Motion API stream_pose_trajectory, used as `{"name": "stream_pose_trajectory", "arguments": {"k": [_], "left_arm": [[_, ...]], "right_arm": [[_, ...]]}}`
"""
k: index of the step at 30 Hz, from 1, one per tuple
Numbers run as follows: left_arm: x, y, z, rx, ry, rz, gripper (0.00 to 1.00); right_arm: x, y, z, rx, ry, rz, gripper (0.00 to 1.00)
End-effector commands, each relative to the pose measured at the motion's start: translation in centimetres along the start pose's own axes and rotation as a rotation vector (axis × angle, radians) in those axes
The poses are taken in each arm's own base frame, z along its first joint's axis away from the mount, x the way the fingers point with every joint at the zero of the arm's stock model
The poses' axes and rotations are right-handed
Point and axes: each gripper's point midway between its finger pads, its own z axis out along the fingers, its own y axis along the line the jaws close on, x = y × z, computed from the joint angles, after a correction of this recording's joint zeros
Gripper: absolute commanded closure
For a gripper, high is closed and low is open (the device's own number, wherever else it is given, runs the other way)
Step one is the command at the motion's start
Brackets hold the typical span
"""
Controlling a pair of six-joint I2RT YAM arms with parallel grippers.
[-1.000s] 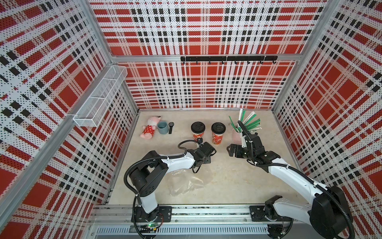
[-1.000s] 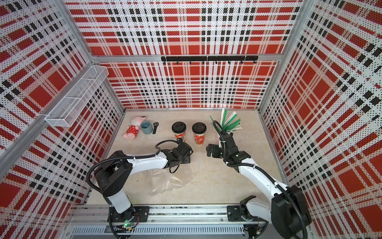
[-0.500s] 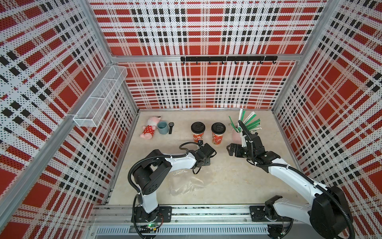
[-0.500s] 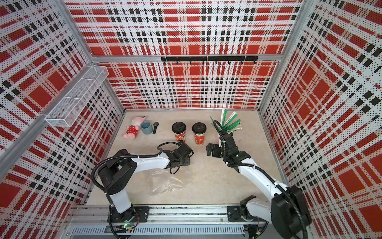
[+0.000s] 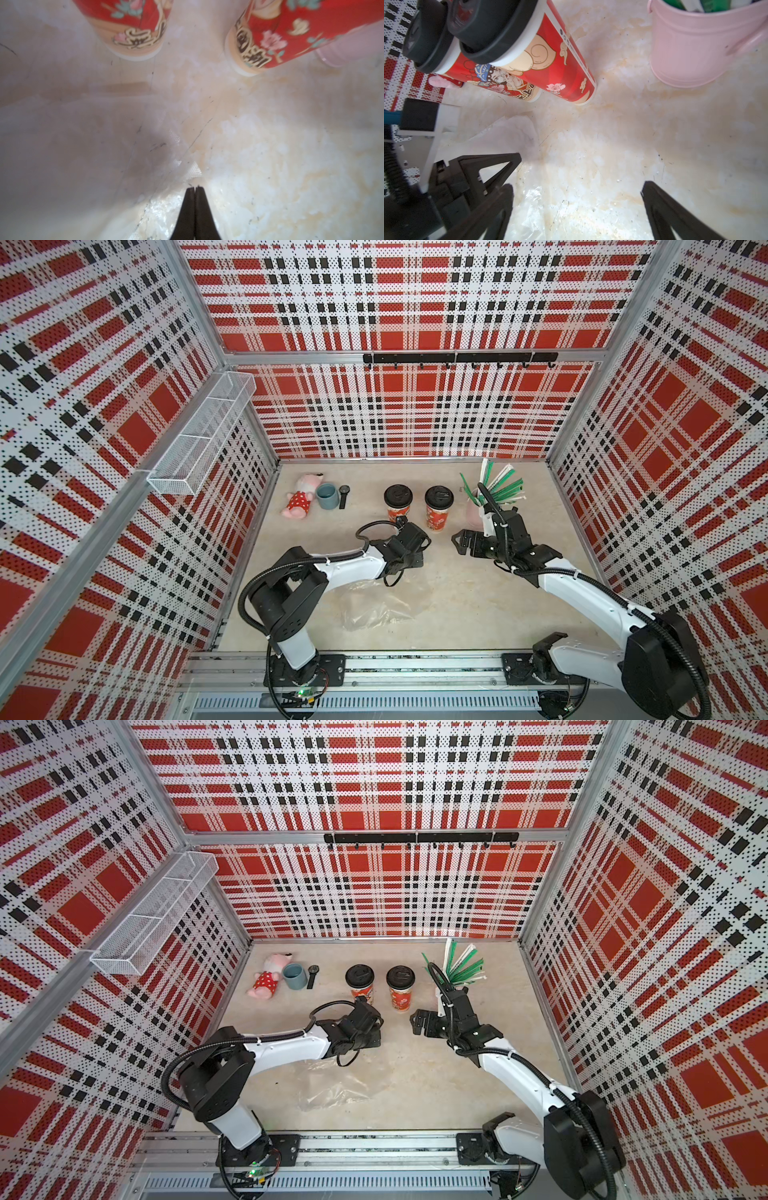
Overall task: Pack milk tea into plastic carrier bags
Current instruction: Adjust the plastic carrier bag at the center of the board.
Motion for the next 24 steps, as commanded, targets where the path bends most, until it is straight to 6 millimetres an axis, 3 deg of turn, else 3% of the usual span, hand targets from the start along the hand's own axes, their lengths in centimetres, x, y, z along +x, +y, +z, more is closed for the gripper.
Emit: {"name": "stream_pose_trajectory", "arguments": {"k": [1,6,7,8,9,11,17,24], "left_arm": [[-1.1,-1.2,-1.4,0.085,-0.029,-0.011,1.0],[-1.2,-0.6,-1.9,0.08,-0.038,-0.014,1.0],[-0.9,-0.5,-1.8,0.073,-0.032,-0.008,0.92],[-0.6,-0.4,-1.5,0.058,-0.023,-0.001,0.69],[-0.3,-0.2,-1.3,0.032,-0.014,0.009,0.59],[0.3,-0.6,-0.8,-0.002,0.002,0.043,0.5],[1.8,-1.3,1.1,0.003,0.047,0.053,0.43],[2.6,0.0,2.1,-0.057,0.067,0.066,0.48]], "right_arm": [[0.5,0.7,0.5,-0.036,0.02,0.0,0.0],[1.2,0.6,1.0,-0.039,0.046,0.007,0.0],[1.3,0.5,1.1,-0.038,0.05,0.007,0.0],[1.4,0.5,1.1,-0.034,0.052,0.005,0.0],[1.3,0.4,1.1,-0.03,0.05,0.006,0.0],[1.3,0.2,1.2,-0.017,0.048,0.003,0.0],[1.4,-0.3,1.3,0.009,0.045,0.003,0.0],[1.3,-0.8,1.1,0.033,0.035,-0.001,0.0]]}}
